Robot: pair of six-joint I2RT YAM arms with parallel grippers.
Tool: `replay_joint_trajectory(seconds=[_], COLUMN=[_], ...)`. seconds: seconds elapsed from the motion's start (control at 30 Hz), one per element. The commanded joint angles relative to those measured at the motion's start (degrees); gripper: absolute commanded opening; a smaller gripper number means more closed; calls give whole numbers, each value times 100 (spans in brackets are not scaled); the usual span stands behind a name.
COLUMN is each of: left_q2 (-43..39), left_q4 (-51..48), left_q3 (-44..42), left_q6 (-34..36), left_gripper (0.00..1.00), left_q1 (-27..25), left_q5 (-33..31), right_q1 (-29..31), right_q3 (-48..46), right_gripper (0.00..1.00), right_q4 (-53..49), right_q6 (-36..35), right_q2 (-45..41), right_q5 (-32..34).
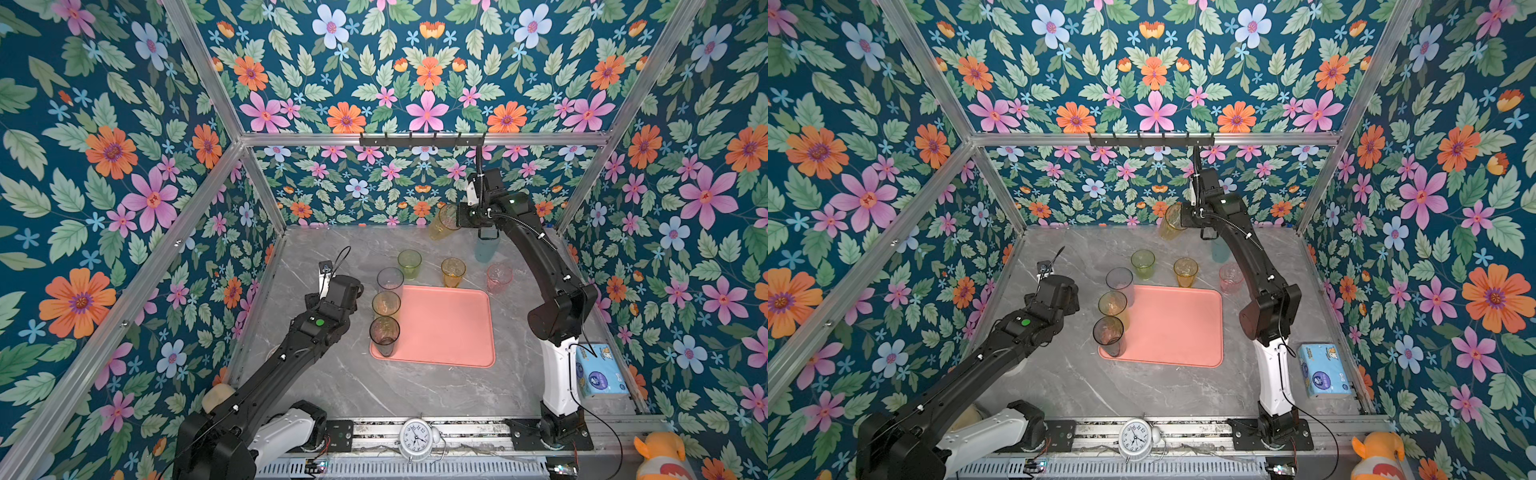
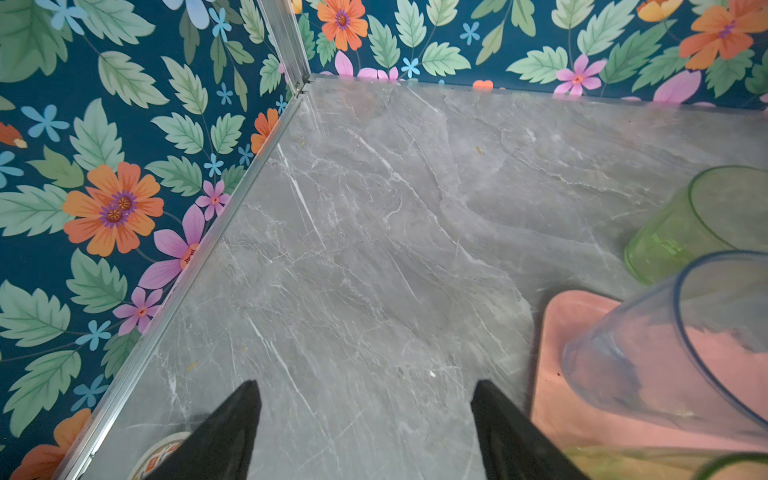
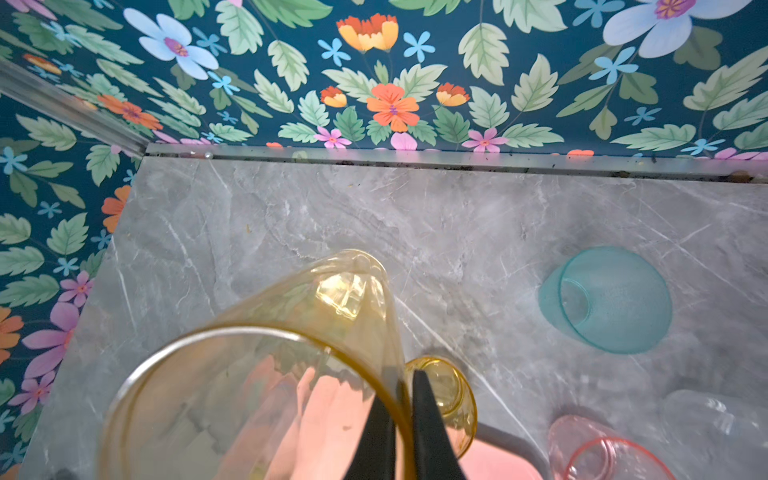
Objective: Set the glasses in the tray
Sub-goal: 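Close the right gripper on the yellow glass's rim and lift it, then carry the yellow glass with the right gripper toward the tray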
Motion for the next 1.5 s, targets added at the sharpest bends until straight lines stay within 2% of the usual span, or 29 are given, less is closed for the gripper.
replay_joint_trajectory(seconds=[0.0,0.33,0.8,1.1,1.47], left_q2=[-90,-322,-380,-372,-304], left_q4=[184,226,374,430,457], left_q3=[-48,-347,-752,-818,-822], left_q6=[32,-197,-547,-554,-534], left_gripper=[82,82,84,84,84], left_q1=[58,94,103,116,120], left_q5=[-116,-193,-626,-676,-668], right_q1=[155,722,1397,1747,1752], right_q3=[48,-460,-2490,-3290,-3793], right_gripper=[0,0,0,0,0], right_q4=[-515,-1057,-604,-366,-129], right_q6=[-135,-58,218,447,690], right_q2=[-221,-890,-2094,-2242,-2069], right_q5=[128,335,674,961,1098])
